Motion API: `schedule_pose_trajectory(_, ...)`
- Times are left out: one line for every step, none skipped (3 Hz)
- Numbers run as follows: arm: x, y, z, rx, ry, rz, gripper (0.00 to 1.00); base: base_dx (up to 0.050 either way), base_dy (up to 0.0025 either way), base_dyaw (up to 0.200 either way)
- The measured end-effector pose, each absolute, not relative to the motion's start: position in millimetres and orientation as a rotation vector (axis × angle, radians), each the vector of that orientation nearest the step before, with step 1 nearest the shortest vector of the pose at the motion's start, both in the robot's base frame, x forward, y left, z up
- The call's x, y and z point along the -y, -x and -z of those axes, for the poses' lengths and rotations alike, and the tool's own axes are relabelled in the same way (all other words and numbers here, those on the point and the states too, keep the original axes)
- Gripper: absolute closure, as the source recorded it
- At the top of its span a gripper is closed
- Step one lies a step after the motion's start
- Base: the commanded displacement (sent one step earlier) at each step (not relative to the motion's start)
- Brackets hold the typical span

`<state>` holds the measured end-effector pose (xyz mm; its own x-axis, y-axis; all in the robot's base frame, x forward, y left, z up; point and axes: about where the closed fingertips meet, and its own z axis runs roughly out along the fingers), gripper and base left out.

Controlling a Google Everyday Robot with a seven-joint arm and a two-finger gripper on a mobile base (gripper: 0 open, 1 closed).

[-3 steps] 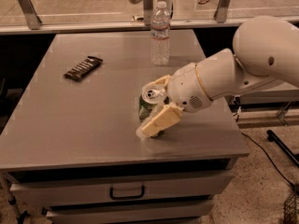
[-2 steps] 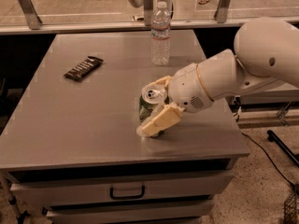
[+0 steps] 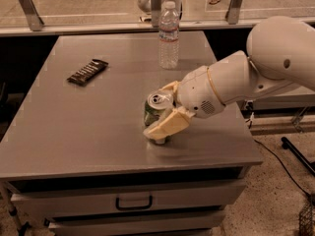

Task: Pick green can

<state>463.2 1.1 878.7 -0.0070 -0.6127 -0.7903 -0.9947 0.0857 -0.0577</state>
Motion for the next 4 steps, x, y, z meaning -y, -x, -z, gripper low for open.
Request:
schedule_pose_trajectory(12, -480, -918, -1.664, 1.503, -0.712, 1.00, 0.000, 0.00000, 0.000)
schedule_pose_trajectory(34, -503, -975, -1.616, 1.405, -0.675, 1.00, 0.000, 0.00000, 0.000)
schedule_pose_trajectory(49, -525, -1009, -1.596, 1.383, -0.701, 1.00, 0.000, 0.00000, 0.000)
schedule_pose_trajectory(50, -516, -1034, -1.549, 1.421, -0.693, 1.00, 0.000, 0.00000, 0.000)
